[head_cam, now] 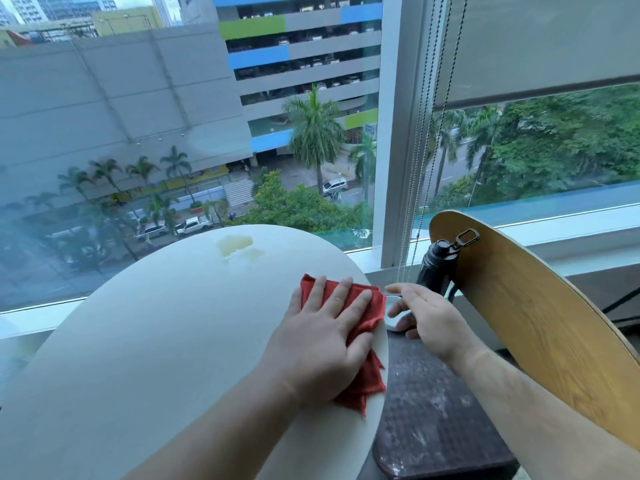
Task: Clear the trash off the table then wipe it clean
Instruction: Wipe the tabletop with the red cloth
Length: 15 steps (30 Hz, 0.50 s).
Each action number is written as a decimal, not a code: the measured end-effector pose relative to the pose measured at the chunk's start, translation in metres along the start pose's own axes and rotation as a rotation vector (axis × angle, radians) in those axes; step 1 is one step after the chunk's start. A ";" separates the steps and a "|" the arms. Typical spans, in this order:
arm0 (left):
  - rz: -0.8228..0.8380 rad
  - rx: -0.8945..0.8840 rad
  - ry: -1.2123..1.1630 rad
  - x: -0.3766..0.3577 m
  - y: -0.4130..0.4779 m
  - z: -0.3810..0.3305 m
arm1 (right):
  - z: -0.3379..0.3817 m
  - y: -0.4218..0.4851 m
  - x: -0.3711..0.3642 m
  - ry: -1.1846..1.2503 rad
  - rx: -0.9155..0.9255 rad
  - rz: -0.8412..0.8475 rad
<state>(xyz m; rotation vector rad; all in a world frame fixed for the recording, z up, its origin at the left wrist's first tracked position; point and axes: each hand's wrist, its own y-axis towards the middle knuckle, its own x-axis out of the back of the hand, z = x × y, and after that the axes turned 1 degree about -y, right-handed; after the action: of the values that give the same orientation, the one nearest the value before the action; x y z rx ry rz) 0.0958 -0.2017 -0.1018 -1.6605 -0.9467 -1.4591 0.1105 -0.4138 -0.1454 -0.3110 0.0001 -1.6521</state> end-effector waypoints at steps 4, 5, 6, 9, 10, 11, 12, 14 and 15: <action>0.015 0.001 0.027 0.002 -0.023 0.023 | -0.003 -0.004 0.014 -0.040 0.007 0.000; 0.020 0.030 0.023 0.004 -0.022 0.031 | -0.006 -0.006 0.018 -0.053 0.008 -0.003; 0.023 0.062 0.018 0.005 -0.019 0.037 | -0.008 -0.007 0.022 -0.056 0.008 -0.010; 0.021 0.123 0.008 0.007 0.000 0.042 | -0.011 -0.013 0.031 -0.028 -0.010 -0.015; 0.020 0.126 0.009 0.007 0.008 0.039 | -0.011 -0.016 0.033 -0.016 -0.015 -0.013; 0.018 0.124 0.011 0.007 0.015 0.034 | -0.010 -0.018 0.033 -0.007 -0.016 -0.014; 0.015 0.116 0.016 0.006 0.020 0.028 | -0.010 -0.020 0.032 -0.003 -0.015 -0.013; 0.010 0.079 0.022 0.005 0.026 0.016 | -0.008 -0.021 0.031 -0.002 -0.005 -0.007; 0.006 0.057 0.022 0.003 0.025 0.010 | -0.007 -0.022 0.031 -0.001 0.004 -0.002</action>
<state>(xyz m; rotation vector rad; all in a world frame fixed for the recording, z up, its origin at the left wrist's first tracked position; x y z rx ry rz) 0.1230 -0.2042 -0.1007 -1.6016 -0.9618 -1.4301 0.0855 -0.4427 -0.1421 -0.3089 -0.0047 -1.6541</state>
